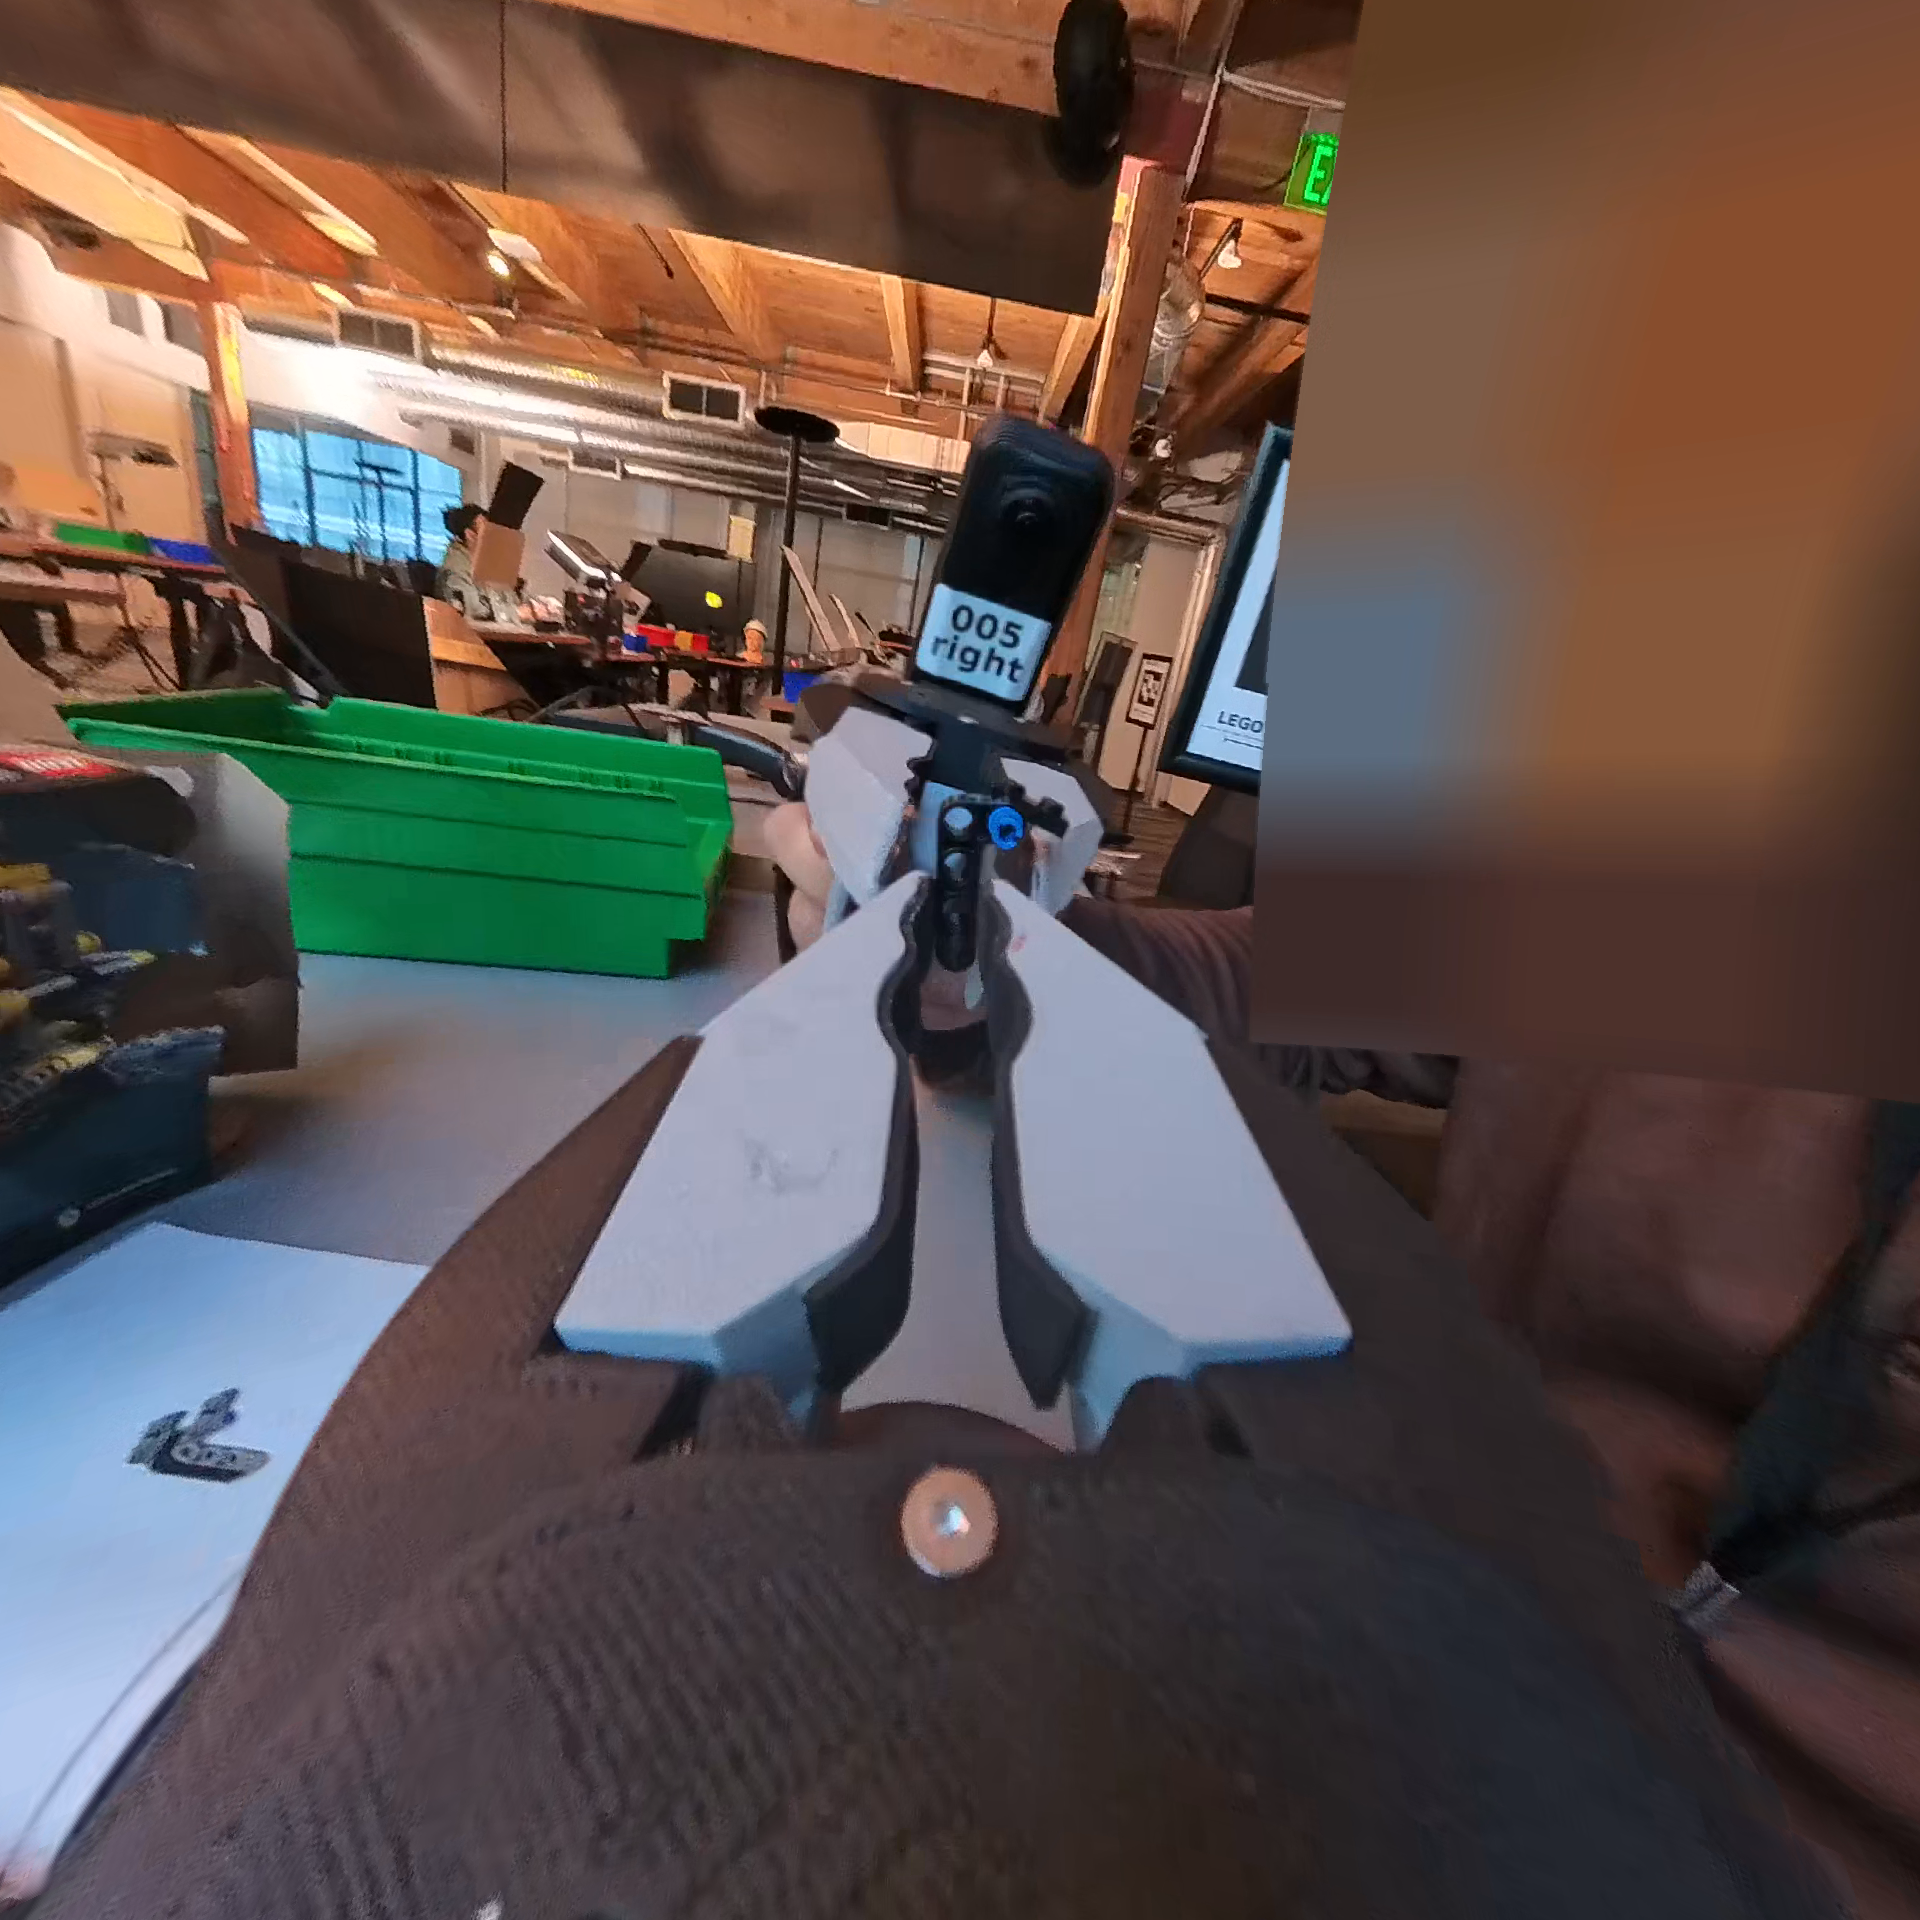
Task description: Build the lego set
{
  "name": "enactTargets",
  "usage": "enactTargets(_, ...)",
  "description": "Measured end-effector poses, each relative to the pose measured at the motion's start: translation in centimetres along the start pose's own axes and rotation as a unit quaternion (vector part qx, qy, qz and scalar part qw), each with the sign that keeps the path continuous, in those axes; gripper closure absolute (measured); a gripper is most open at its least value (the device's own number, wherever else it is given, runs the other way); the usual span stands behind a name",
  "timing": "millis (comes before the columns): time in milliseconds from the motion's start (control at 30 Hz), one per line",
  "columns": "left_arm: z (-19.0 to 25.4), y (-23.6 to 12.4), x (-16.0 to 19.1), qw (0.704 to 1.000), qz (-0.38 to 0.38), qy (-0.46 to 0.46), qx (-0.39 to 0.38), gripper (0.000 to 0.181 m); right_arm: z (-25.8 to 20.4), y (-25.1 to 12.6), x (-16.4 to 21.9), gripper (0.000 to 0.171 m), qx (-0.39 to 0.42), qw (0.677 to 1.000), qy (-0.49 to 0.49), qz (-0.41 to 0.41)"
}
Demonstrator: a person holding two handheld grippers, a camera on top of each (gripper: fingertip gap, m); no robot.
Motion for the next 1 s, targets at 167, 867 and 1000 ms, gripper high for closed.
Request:
enactTargets(167,0.0,0.0,0.5,1.0,-0.019,-0.017,-0.002,0.176,-0.1,-0.1,0.1,0.151,-0.017,0.999,0.036,0.018)
enactTargets(867,-3.3,-1.5,2.2,0.982,-0.113,-0.113,-0.097,0.163,2.4,-1.4,4.5,0.167,0.033,0.978,0.166,-0.118)
enactTargets(1000,-3.6,-1.7,3.0,0.975,-0.176,-0.059,-0.123,0.151,1.8,-1.2,6.2,0.167,0.02,0.965,0.185,-0.187)
Point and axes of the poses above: each gripper's, where its closed fingertips meet, y out along the fingers, x out of its underside, z = x × y across the jaws, the point moved 4 cm from there along -y, back along the fingers, and after that the axes turned 8 degrees about -y, right-handed, at the moved point
